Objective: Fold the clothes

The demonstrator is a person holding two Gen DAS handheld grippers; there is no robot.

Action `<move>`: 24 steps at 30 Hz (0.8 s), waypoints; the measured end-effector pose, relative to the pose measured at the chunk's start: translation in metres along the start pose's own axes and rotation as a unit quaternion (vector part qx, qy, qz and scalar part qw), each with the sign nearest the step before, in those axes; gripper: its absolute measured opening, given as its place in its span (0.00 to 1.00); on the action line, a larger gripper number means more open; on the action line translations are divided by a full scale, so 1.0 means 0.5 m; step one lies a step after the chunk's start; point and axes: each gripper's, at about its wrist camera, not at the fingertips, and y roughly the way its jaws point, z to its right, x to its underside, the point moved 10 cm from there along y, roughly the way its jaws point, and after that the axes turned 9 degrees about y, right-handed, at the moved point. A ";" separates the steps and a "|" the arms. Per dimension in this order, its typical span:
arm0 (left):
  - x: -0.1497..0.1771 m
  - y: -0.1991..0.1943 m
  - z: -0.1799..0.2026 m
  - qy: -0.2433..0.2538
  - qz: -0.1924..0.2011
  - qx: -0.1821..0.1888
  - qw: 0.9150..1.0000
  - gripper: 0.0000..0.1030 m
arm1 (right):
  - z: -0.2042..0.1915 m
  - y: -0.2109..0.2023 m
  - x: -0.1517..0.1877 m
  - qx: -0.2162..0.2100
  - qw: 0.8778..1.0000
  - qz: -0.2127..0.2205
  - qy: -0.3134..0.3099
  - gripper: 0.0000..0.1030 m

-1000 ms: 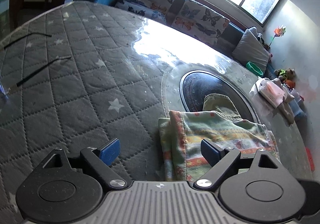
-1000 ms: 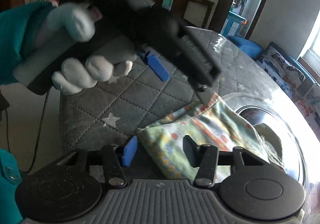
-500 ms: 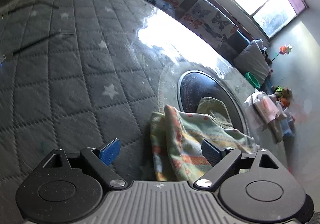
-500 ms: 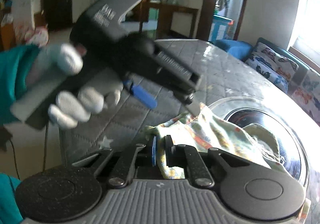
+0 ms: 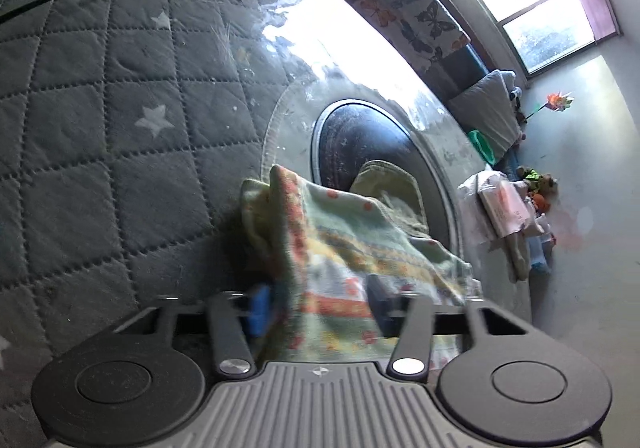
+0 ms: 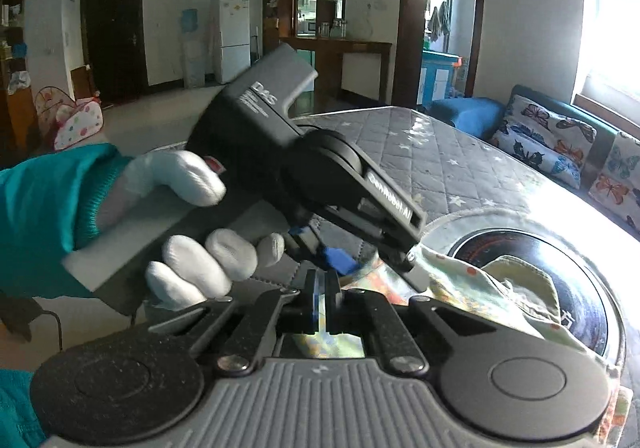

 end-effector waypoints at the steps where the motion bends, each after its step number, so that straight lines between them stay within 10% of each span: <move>1: 0.000 0.001 -0.004 -0.002 -0.001 -0.002 1.000 0.28 | 0.003 -0.003 0.002 0.000 1.000 0.000 0.002 0.02; 7: 0.002 -0.001 -0.020 -0.007 0.000 0.004 1.000 0.22 | 0.086 -0.036 0.018 0.036 0.998 0.007 0.044 0.10; 11: 0.002 -0.003 -0.016 0.005 0.003 -0.001 1.000 0.22 | 0.200 -0.066 0.036 0.100 0.990 0.010 0.096 0.34; 24: -0.014 -0.014 0.022 0.082 0.032 -0.032 0.996 0.13 | 0.530 -0.125 0.153 0.245 0.918 0.017 0.311 0.42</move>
